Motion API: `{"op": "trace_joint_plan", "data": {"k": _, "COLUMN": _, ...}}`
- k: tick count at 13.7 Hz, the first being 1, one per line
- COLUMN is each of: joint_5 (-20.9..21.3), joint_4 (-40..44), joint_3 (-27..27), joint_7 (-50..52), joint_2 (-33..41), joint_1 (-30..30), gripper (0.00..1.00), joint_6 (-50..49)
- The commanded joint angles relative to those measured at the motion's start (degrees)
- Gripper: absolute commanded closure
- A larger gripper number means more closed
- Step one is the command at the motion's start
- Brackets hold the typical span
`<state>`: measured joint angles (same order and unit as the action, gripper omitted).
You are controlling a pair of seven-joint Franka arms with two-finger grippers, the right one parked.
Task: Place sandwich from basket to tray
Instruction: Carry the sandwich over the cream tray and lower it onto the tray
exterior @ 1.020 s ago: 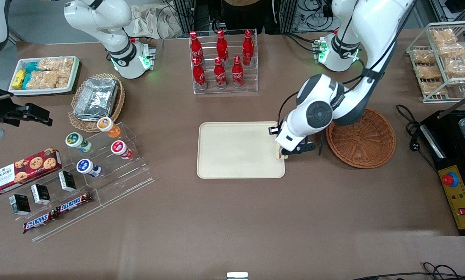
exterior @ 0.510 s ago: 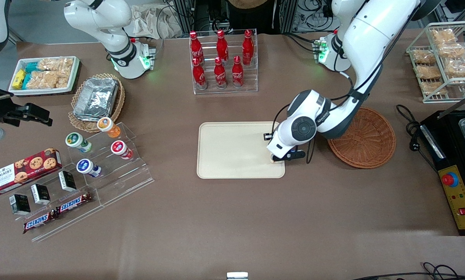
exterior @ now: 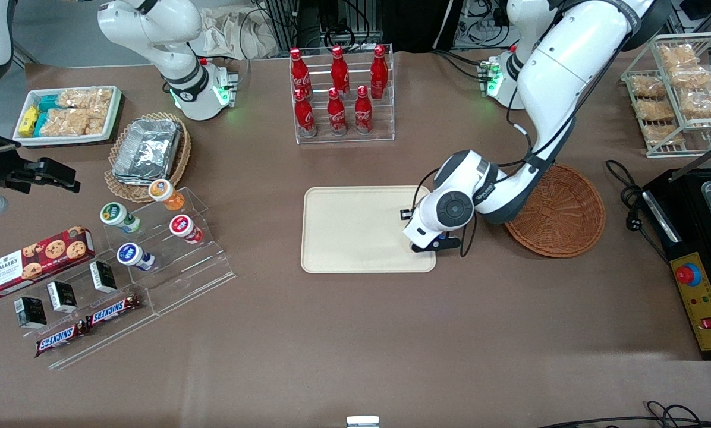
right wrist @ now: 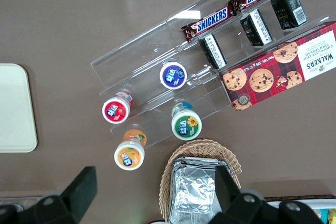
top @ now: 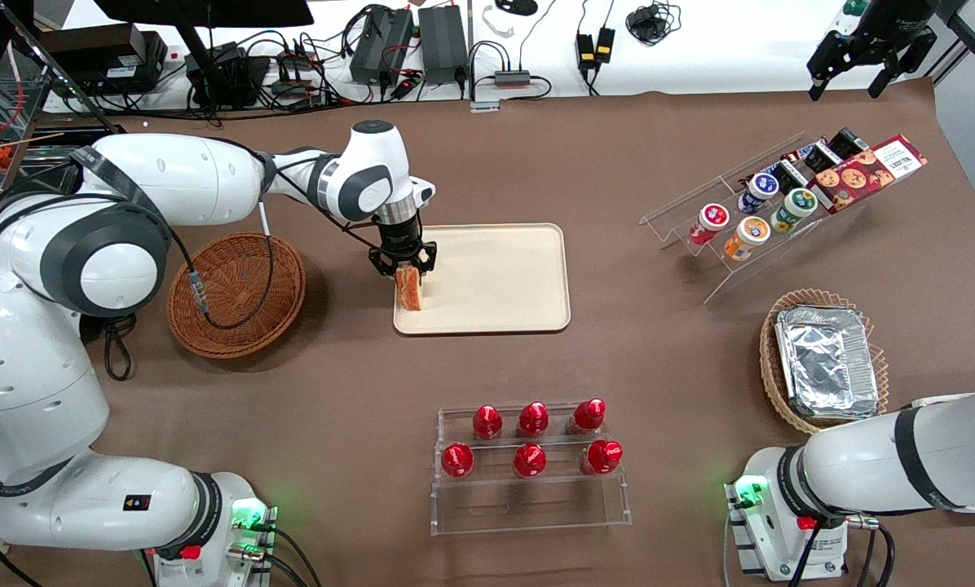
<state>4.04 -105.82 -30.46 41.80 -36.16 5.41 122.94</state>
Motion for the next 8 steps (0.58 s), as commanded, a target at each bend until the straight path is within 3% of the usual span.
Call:
{"op": "trace_joint_plan", "data": {"k": 1, "joint_5": 1.23, "joint_4": 1.76, "joint_3": 0.14, "joint_7": 1.53, "joint_2": -0.58, "joint_1": 0.74, "gripper": 0.14, "joint_6": -0.33}}
{"op": "trace_joint_plan", "data": {"k": 2, "joint_5": 1.23, "joint_4": 1.76, "joint_3": 0.14, "joint_7": 1.53, "joint_2": -0.4, "joint_1": 0.74, "gripper": 0.01, "joint_6": -0.33}}
{"op": "trace_joint_plan", "data": {"k": 8, "joint_5": 1.06, "joint_4": 2.55, "joint_3": 0.14, "joint_7": 1.45, "joint_2": 6.27, "joint_1": -1.1, "gripper": 0.01, "joint_6": -4.89}}
